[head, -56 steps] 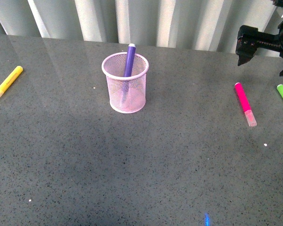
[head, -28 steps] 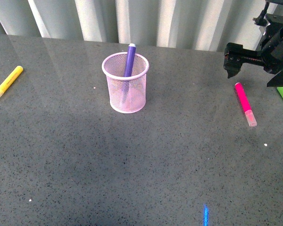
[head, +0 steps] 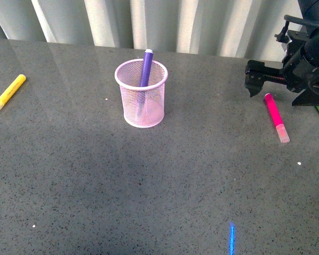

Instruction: Insert purple and pink pens into pink cup

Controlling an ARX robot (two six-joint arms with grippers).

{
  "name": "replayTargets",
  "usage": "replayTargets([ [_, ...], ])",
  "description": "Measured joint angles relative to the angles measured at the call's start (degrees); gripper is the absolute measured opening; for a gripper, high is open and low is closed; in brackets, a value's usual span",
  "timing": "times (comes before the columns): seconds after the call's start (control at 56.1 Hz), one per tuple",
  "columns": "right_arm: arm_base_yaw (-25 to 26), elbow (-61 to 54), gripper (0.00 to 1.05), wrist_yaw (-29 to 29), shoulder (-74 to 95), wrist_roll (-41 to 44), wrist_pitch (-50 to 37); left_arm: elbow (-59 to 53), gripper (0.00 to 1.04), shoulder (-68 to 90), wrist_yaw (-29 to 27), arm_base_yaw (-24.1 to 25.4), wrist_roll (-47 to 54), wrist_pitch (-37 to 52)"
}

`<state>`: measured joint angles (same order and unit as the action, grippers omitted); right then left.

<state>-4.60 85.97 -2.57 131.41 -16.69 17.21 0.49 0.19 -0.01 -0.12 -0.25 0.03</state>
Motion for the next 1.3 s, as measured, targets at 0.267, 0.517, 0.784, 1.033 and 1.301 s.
replayTargets([
  [0.267,0.0,1.27,0.98,-0.35,2.27,0.24,-0.17,0.0,0.98,0.0,-0.02,0.0,-0.02,0.0],
  [0.517,0.02,2.54,0.98,-0.37,3.17,0.44,-0.2,0.0,0.98,0.0,-0.02,0.0,0.0,0.0],
  [0.784,0.09,3.63,0.67,-0.55,4.0,1.01,0.04,0.0,0.98,0.0,-0.02,0.0,0.0,0.0],
  [1.033,-0.07,4.28,0.34,-0.2,4.33,1.03,0.28,0.0,0.98,0.0,-0.02,0.0,0.0,0.0],
  [1.301,-1.33,4.24,0.12,0.02,4.33,0.85,0.22,0.0,0.98,0.0,0.0,0.0,0.0,0.0],
])
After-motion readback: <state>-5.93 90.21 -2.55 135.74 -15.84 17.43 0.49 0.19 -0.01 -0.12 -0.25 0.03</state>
